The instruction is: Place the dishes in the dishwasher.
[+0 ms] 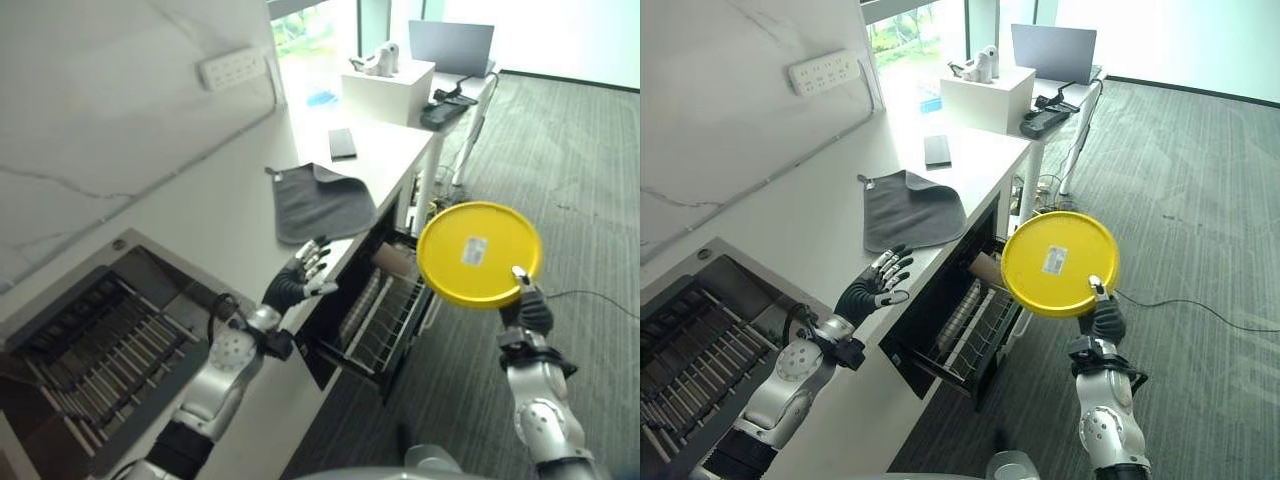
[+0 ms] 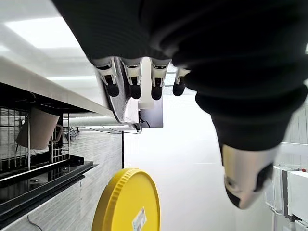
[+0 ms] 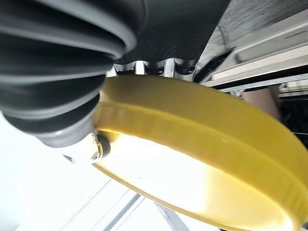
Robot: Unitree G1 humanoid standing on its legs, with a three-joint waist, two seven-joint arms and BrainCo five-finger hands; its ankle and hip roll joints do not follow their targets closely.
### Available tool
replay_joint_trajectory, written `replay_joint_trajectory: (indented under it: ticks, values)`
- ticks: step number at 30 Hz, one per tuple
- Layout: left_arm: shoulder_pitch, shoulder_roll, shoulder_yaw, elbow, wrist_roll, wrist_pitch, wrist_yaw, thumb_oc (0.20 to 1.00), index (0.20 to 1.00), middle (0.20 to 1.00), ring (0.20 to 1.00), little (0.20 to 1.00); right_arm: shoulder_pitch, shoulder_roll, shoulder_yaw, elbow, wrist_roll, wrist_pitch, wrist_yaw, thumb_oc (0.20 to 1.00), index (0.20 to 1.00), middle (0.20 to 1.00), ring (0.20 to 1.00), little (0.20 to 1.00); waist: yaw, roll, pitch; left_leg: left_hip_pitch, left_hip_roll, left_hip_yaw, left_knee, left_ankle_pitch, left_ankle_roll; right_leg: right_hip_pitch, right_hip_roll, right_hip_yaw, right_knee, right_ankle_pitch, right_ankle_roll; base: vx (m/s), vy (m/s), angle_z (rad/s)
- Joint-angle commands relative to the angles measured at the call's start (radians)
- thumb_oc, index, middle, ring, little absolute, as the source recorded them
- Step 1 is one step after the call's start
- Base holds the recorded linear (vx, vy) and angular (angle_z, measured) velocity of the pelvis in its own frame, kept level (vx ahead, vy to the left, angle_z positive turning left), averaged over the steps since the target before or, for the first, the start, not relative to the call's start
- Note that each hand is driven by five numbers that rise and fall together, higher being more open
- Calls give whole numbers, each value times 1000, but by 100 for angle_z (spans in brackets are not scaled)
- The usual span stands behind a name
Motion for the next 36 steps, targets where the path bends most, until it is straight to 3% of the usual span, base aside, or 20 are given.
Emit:
replay_joint_trajectory:
  ticks: [1,17,26,36]
  values:
    - [-16,36,50,-58,42,-41,-15,1000,1000,1000,1000,1000,-69,26,-28,-69,-11,-68,38,200,200,200,200,200,11,-22,2,-68,-9,-117,148,-142,55,37,-43,-98,48,-125,31,10,13,30]
    - [23,60,72,-95,39,-67,-27,1000,1000,1000,1000,1000,-114,46,25,57,-28,-85,-17,200,200,200,200,200,74,19,29,-115,-42,-213,128,-132,54,19,-61,-116,69,-144,34,32,32,18]
    - [27,73,69,-122,21,-87,-30,1000,1000,1000,1000,1000,-182,15,-29,198,0,-147,-87,200,200,200,200,200,112,45,48,-136,-56,-260,132,-126,47,25,-61,-134,74,-157,21,14,32,12]
    - [-20,77,-2,-190,-65,-125,-243,1000,1000,1000,1000,1000,-178,16,-47,241,2,-160,-85,200,200,200,200,200,99,33,42,-122,-39,-237,139,-126,45,43,-51,-147,72,-158,21,-3,-36,6]
